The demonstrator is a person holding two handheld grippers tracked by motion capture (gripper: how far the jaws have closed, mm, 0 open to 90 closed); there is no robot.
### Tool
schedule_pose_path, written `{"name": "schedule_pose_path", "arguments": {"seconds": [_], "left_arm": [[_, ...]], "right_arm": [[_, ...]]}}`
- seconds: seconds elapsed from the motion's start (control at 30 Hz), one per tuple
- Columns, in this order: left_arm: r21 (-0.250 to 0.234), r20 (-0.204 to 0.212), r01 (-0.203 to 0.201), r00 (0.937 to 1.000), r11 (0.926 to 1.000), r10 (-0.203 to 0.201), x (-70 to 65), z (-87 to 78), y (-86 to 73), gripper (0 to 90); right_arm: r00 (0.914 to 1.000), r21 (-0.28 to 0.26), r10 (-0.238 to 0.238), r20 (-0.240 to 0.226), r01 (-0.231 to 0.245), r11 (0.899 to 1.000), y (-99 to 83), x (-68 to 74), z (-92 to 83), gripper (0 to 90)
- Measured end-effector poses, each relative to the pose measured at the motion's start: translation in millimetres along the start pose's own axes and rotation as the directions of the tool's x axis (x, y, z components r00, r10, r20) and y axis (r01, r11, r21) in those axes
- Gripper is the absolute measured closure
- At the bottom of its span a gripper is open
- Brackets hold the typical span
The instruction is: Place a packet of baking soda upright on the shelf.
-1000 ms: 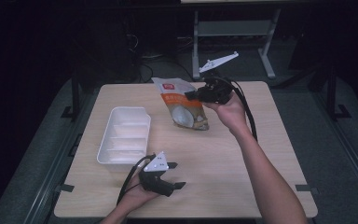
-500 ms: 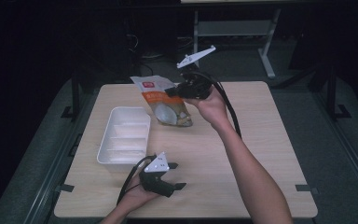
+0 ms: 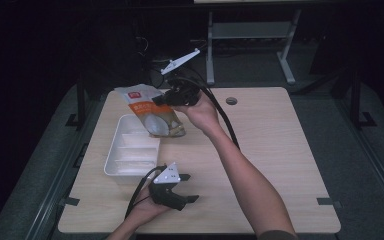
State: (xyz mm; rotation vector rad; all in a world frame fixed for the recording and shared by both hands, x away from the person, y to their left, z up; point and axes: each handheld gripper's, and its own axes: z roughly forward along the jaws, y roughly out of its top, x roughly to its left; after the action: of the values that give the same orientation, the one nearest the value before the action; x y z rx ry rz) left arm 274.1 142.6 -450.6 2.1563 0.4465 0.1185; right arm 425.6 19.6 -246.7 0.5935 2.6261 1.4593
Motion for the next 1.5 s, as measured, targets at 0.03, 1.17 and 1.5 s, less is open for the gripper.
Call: {"name": "schedule_pose_path", "arguments": {"seconds": [0.03,1.17,1.5], "left_arm": [[0.000,0.001,0.000,1.0000,1.0000,0.000,0.1,0.0,-0.1,25.0],[0.011,0.008,-0.012,0.9999,0.9999,0.012,1.0,1.0,-1.1,25.1],[0.007,0.012,-0.003,0.9999,1.0000,0.003,0.1,1.1,-1.2,25.0]], "right_arm": [[0.9999,-0.002,-0.009,-0.012,0.009,1.000,2.7,1.6,7.9,89.7],[0.9975,0.023,-0.023,-0.067,0.024,0.999,20.3,6.3,79.0,89.7],[0.9971,0.041,-0.005,-0.076,0.008,0.999,17.4,1.9,96.9,89.7]]}}
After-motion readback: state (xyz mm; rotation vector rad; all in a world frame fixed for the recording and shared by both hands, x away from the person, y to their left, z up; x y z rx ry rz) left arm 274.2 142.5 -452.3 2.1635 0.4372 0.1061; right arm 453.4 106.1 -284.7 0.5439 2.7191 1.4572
